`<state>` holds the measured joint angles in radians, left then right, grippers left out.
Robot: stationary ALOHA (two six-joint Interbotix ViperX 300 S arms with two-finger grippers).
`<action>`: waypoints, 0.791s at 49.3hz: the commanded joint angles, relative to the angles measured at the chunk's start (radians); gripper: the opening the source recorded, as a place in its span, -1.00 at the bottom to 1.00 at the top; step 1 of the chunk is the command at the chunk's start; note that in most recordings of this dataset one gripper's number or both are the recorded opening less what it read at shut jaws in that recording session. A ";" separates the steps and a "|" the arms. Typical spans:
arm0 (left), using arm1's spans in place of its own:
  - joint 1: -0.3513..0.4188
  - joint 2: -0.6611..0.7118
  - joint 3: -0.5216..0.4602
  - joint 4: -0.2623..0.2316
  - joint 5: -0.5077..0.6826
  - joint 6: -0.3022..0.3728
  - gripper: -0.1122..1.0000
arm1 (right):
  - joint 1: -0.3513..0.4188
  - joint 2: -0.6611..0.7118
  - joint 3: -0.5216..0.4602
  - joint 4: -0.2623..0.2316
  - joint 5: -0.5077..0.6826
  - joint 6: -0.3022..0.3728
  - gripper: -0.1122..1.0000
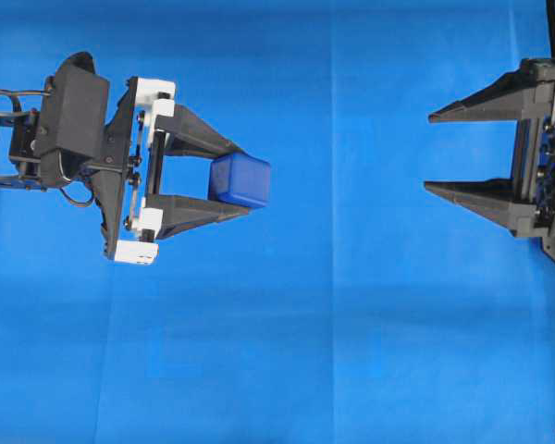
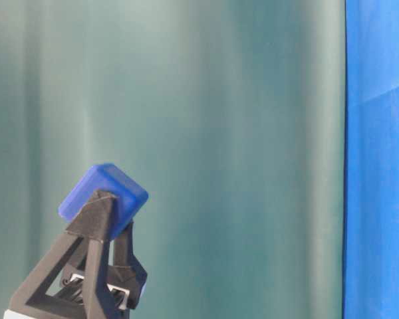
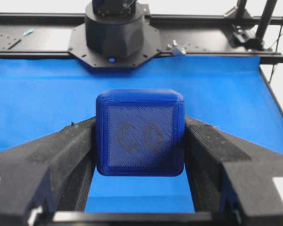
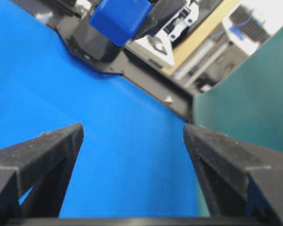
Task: Handover the blue block to the right arm after grasping it with the left arm, then place it in the designated position.
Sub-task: 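Rotate the open right gripper and reach it to the held cube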
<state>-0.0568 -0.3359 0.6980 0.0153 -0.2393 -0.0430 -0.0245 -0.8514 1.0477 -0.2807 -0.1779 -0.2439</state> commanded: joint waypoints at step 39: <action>0.002 -0.018 -0.011 -0.002 -0.014 -0.002 0.07 | 0.026 0.035 -0.026 -0.410 -0.071 -0.330 0.92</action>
<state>-0.0568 -0.3375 0.6980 0.0169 -0.2439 -0.0430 0.0000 -0.8207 1.0462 -0.6857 -0.2301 -0.5737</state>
